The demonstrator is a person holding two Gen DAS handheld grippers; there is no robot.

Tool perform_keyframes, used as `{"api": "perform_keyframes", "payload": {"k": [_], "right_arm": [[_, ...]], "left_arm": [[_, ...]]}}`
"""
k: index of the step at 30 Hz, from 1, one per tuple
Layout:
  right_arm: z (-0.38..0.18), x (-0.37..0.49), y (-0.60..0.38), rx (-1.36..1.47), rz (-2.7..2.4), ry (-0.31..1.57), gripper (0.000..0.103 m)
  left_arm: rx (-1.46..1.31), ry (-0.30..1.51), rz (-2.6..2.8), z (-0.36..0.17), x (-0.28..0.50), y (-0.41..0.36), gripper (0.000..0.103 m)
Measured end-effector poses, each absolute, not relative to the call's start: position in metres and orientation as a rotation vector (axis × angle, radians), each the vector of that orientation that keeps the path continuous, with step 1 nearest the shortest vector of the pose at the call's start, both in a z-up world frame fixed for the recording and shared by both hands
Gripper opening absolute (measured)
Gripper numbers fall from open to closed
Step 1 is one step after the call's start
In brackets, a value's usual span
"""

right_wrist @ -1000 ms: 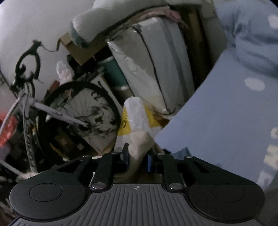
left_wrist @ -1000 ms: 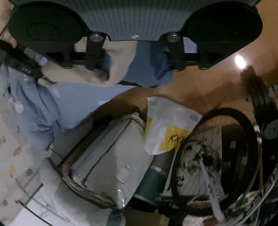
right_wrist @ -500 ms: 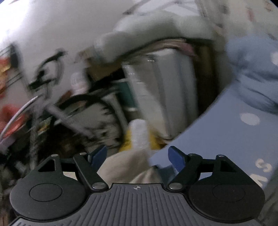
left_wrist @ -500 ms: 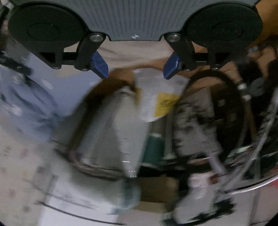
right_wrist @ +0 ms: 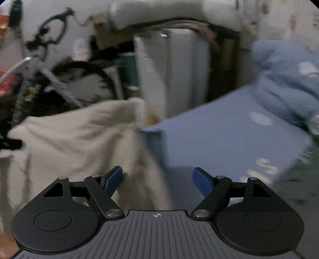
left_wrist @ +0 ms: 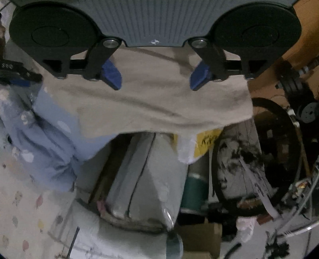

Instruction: Fold clothes

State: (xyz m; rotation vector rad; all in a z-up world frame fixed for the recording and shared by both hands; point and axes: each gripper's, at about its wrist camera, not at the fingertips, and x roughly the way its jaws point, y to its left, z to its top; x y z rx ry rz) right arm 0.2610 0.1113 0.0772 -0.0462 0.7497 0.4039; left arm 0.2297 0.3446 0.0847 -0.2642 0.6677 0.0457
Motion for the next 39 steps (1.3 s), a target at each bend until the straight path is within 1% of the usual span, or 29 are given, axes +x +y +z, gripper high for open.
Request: {"api": "perform_keyframes", "payload": {"k": [6,8,9,11,15,22,27,31,36,39], "right_arm": [[0.113,0.205,0.028,-0.005,0.356,0.693,0.083],[0.131,0.177,-0.003,0.003,0.339,0.669,0.087],[0.141,0.160,-0.018,0.010,0.329,0.650,0.088],[0.158,0.129,-0.048,0.026,0.326,0.614,0.093],[0.198,0.065,-0.109,0.042,0.308,0.551,0.095],[0.247,-0.048,-0.221,0.121,0.226,0.454,0.101],[0.254,-0.119,-0.291,0.145,0.135,0.438,0.102],[0.251,-0.166,-0.340,0.165,0.054,0.448,0.103],[0.234,-0.205,-0.386,0.206,-0.030,0.464,0.103],[0.216,-0.224,-0.409,0.211,-0.097,0.473,0.103]], "left_arm": [[-0.243,0.555,-0.002,0.119,0.195,0.304,0.089],[-0.241,0.518,-0.042,0.135,0.181,0.280,0.095],[-0.241,0.500,-0.062,0.143,0.174,0.268,0.103],[-0.241,0.465,-0.100,0.157,0.157,0.239,0.103],[-0.241,0.401,-0.182,0.186,0.120,0.178,0.103],[-0.229,0.386,-0.341,0.202,0.054,0.077,0.103],[-0.223,0.418,-0.455,0.199,0.024,0.015,0.103],[-0.216,0.474,-0.533,0.188,0.014,-0.027,0.103],[-0.191,0.523,-0.608,0.167,0.007,-0.081,0.103],[-0.143,0.516,-0.629,0.149,0.001,-0.114,0.103]]}}
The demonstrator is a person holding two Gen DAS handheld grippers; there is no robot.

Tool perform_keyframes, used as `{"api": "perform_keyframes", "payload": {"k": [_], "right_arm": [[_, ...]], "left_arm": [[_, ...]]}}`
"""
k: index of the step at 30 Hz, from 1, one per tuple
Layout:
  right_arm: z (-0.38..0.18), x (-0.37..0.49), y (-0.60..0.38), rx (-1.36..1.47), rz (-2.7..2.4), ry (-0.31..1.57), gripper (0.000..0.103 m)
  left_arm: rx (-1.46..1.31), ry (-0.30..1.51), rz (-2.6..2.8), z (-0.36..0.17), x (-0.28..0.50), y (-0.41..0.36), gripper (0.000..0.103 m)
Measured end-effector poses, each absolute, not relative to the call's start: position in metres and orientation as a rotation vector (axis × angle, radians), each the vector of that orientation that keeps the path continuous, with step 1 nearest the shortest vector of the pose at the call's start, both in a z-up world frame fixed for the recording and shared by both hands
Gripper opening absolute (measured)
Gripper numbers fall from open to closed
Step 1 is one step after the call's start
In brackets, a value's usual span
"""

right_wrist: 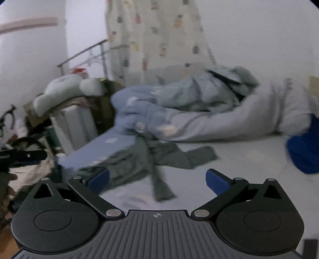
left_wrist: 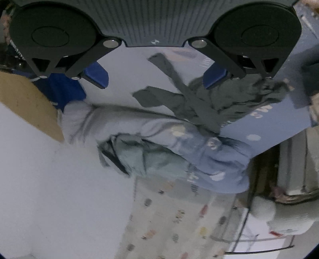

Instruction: Fold clothes

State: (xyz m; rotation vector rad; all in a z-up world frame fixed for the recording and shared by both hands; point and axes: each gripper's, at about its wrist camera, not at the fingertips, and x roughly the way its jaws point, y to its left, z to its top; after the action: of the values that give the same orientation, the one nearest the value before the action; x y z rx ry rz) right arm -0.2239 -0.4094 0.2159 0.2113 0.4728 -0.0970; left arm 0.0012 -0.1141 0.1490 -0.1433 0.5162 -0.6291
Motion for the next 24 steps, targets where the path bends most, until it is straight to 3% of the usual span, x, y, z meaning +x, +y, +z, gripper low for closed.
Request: {"api": "perform_keyframes", "payload": {"k": [13,24], "right_arm": [[0.082,-0.231,-0.481,0.219,-0.342,0.494,0.103],[-0.041,-0.216,-0.506,0.248,-0.406,0.531,0.103]], "left_arm": [[0.039,0.565,-0.617,0.035,-0.010,-0.230,0.103],[0.066,0.620,-0.592,-0.049,-0.001,-0.262,0.103]]}}
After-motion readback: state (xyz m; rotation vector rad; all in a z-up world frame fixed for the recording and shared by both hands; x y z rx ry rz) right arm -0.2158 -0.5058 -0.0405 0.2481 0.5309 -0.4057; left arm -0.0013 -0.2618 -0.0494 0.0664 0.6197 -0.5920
